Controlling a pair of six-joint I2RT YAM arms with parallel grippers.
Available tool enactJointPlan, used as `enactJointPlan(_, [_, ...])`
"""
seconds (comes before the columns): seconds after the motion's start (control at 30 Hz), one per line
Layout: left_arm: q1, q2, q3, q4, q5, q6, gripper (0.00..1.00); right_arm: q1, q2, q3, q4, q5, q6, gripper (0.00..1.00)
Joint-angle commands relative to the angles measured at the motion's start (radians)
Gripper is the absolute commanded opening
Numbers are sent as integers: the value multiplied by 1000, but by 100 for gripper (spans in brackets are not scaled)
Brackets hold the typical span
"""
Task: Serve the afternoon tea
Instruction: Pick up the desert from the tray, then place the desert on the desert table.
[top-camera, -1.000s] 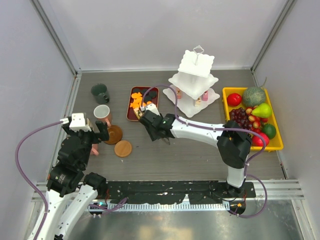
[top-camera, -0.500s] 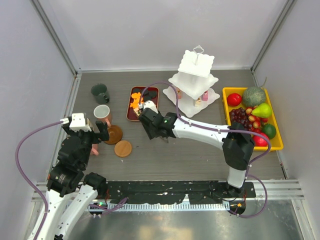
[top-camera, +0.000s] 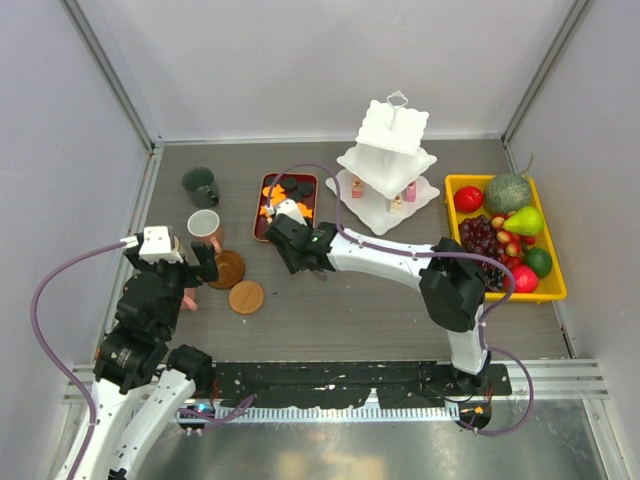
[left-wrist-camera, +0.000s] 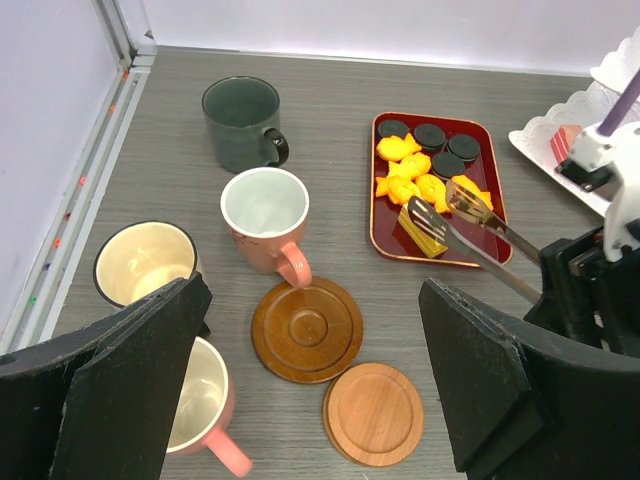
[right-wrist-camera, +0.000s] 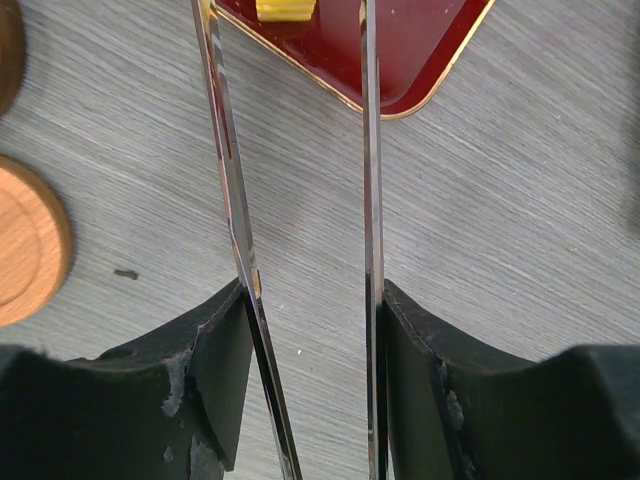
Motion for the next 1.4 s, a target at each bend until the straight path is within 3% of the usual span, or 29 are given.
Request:
enactJointPlan(0.0, [-1,-5,-2,51,0,13,99,3,30,48,18,43,-5,54])
enactJointPlan(0.23, [-1,-5,-3,51,0,13,99,3,71,55,18,28,-6,52])
enactJointPlan(0.57, [-1,-8,-3,51,-2,14,99,3,35,15,23,49,-8,34])
enactJointPlan(1.03, [-1,-3,-3,48,-3,16,99,-28,-281,-193,58,89,-5,33])
enactJointPlan(1.37, [-1,-2,-3,49,-3,16,99,-201,-458,-469,105,88,40,33])
